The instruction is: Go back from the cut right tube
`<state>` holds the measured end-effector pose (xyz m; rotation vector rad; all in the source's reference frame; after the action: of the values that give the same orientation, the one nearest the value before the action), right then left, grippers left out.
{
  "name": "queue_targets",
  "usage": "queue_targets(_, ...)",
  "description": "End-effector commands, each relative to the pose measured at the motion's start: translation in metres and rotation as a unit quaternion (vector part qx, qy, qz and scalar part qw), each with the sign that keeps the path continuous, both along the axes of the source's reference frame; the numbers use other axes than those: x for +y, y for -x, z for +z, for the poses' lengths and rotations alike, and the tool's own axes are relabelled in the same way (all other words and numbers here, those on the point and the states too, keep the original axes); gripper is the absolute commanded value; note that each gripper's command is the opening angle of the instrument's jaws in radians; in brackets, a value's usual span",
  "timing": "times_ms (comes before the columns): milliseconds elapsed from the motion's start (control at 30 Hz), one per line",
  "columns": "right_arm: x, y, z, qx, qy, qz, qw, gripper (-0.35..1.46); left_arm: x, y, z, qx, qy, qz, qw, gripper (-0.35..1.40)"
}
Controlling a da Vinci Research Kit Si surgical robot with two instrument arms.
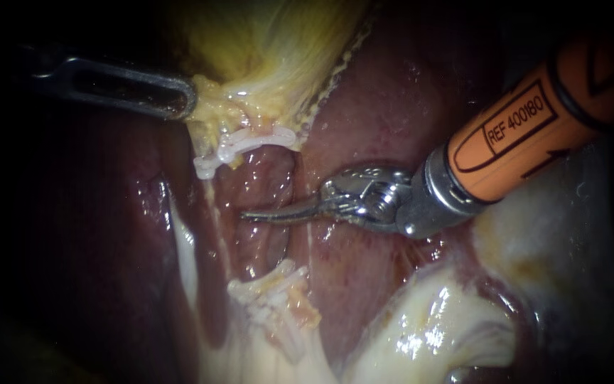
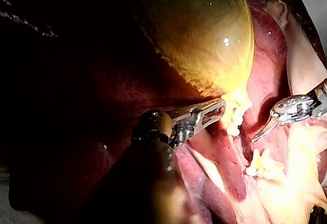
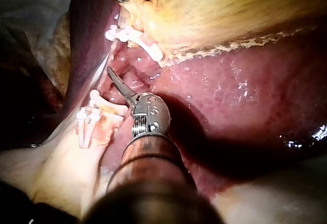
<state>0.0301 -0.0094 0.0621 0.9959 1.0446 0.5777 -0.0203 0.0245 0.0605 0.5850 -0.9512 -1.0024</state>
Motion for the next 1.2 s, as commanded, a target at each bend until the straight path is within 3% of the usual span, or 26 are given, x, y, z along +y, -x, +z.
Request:
queue_targets(33,0.0,0.0,-0.0001,-0.001,-0.002,0.003,1.0,-0.35,0.0,0.0,0.0001,0.0,0.0,0.0,1.0,-0.35)
queue_targets(233,0.0,-0.0001,-0.0003,-0.002,-0.012,0.005,0.9999,-0.35,0.0,0.0,0.0001,0.0,0.0,0.0,1.0,-0.35)
queue_targets(267,0.0,-0.0002,-0.0003,-0.005,-0.017,0.006,0.9998,-0.03,0.0,0.0,0.0001,0.0,0.0,0.0,1.0,-0.35)
queue_targets(333,0.0001,-0.0008,-0.0002,-0.007,-0.015,0.012,0.9998,0.98,0.0,0.0,0.0001,0.0,0.0,0.0,1.0,-0.35)
queue_targets(367,0.0002,-0.0013,-0.0002,-0.008,-0.008,0.018,0.9998,1.4,0.0,0.0,0.0001,0.0,0.0,0.0,1.0,-0.35)
queue_targets(633,-0.0002,-0.0012,-0.001,-0.002,0.006,0.015,0.9999,1.43,0.0,-0.0001,0.0001,0.0,0.0,0.001,1.0,-0.35)
queue_targets(733,-0.0005,-0.0003,-0.0013,0.008,0.055,0.019,0.9983,1.43,0.0,-0.0001,0.0001,0.0,0.0,0.001,1.0,-0.35)
queue_targets(800,-0.0007,0.0008,-0.0018,-0.01,0.097,0.029,0.9948,1.43,0.0,-0.0001,0.0001,0.0,0.0,0.001,1.0,-0.35)
queue_targets(867,-0.0009,0.0019,-0.0024,-0.035,0.136,0.032,0.9895,1.43,0.0,-0.0001,0.0002,0.0,0.0,0.001,1.0,-0.35)
queue_targets(967,-0.0008,0.0038,-0.0039,-0.077,0.175,0.011,0.9816,1.43,0.0,-0.0001,0.0002,0.0,0.0,0.001,1.0,-0.35)
queue_targets(1067,-0.0006,0.0059,-0.0056,-0.12,0.22,-0.015,0.9679,1.43,0.0,-0.0001,0.0002,0.0,0.0,0.001,1.0,-0.35)
queue_targets(1200,0.0001,0.0087,-0.0081,-0.174,0.271,-0.051,0.9453,1.43,0.0,-0.0001,0.0002,0.0,0.0,0.001,1.0,-0.35)
